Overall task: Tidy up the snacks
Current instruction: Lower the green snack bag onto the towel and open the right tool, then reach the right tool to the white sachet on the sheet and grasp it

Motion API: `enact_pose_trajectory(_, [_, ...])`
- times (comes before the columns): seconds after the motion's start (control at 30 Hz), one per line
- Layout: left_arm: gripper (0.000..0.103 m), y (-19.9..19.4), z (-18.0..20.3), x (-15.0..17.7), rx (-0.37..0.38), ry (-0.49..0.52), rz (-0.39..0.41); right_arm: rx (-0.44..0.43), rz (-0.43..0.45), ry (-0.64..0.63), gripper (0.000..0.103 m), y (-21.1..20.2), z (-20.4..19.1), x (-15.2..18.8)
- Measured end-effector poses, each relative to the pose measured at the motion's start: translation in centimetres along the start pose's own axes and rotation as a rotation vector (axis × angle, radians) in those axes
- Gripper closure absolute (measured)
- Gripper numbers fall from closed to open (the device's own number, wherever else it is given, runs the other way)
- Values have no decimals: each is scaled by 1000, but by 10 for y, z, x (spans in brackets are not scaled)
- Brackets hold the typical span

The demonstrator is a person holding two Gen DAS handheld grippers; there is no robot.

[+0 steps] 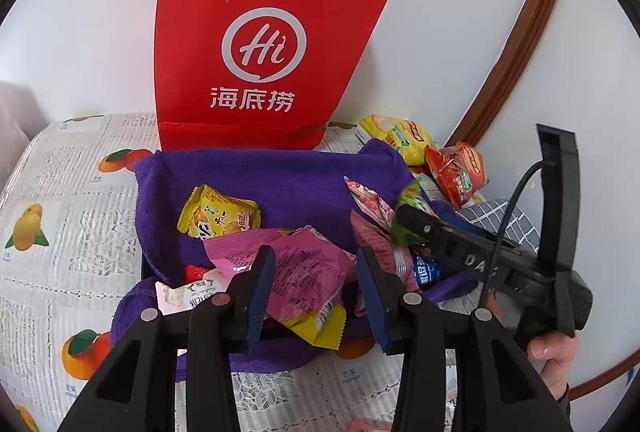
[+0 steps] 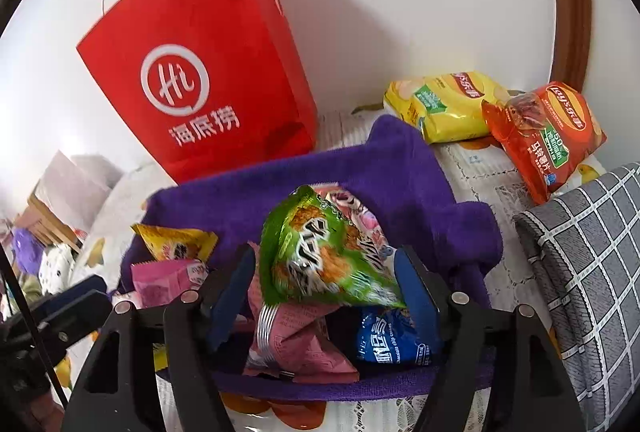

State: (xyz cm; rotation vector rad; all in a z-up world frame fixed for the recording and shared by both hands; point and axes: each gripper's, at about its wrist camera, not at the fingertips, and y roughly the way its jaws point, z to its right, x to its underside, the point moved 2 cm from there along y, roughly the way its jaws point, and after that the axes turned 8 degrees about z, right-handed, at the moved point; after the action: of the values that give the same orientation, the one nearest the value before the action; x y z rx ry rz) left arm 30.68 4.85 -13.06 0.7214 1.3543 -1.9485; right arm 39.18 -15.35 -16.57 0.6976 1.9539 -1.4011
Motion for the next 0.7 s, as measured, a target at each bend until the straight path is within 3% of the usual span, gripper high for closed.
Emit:
enact_pose_trajectory(0.07, [62, 0, 0, 0, -3, 0, 1, -13, 22, 13, 31, -5, 1, -2])
enact_pose_trajectory(0.17, [51, -1, 0, 0, -12, -2, 11, -14, 65, 24, 31, -12, 1, -4])
enact_pose_trajectory(0.27, [51, -4, 1, 0, -19, 1, 21, 1, 87, 25, 32, -17, 2, -6])
enact_pose_trajectory(0.37, [51, -5, 2, 0, -17, -2, 25, 10, 77, -1, 44, -19, 1, -6])
enact_pose_trajectory(0.5, [51, -4, 4, 1, -29, 2, 26, 22, 102, 7, 44, -25, 1, -8])
enact_pose_trajectory(0.7, [51, -7, 3, 0, -23, -4, 35, -14, 52, 28, 44, -42, -3, -4])
